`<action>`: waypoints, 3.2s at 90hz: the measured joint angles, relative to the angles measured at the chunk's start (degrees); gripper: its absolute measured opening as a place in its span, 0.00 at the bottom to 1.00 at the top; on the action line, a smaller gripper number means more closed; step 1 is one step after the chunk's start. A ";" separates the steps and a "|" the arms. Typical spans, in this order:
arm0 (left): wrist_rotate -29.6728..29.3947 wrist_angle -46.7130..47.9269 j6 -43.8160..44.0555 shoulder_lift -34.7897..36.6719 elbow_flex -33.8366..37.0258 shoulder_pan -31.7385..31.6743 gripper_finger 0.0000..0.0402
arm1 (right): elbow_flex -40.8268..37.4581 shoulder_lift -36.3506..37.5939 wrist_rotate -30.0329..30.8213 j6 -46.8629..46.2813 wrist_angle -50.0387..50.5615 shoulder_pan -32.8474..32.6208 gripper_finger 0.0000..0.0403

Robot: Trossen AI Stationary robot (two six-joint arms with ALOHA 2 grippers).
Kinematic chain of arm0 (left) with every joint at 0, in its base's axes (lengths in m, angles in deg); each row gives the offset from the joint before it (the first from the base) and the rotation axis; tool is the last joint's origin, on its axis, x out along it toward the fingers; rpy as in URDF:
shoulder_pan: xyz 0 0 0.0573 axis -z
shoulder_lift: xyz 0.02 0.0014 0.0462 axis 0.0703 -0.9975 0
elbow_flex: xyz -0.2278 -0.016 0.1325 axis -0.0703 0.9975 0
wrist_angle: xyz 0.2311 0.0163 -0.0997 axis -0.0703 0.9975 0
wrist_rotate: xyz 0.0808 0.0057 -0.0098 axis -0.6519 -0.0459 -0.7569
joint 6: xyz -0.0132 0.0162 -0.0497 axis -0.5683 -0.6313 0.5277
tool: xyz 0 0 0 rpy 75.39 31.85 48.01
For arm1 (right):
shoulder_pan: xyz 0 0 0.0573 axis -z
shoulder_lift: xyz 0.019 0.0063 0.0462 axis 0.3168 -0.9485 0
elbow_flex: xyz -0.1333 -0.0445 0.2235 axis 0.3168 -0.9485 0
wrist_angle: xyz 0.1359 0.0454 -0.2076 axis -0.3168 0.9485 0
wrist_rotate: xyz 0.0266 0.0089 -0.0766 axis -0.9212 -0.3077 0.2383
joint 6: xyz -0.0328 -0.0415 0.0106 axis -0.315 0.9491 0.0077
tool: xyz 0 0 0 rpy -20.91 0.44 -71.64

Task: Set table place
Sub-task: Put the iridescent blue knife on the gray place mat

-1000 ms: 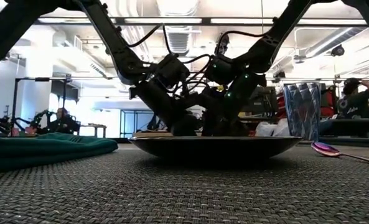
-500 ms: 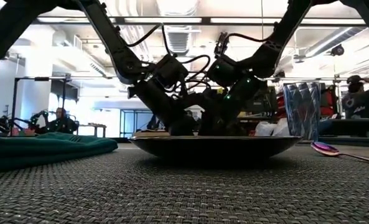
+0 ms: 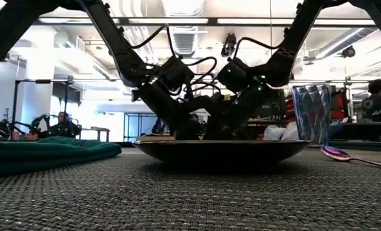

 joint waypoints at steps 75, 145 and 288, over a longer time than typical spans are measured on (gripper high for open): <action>-0.74 8.51 4.76 8.53 0.04 0.33 0.19 | -0.11 5.49 0.34 6.35 4.57 -0.72 0.01; -4.29 37.16 19.47 33.29 10.32 9.37 0.19 | 9.16 27.58 5.61 16.44 36.43 -5.54 0.00; -0.97 32.88 29.98 40.62 31.63 26.30 0.19 | 6.95 35.33 23.38 -29.76 49.91 -56.37 0.00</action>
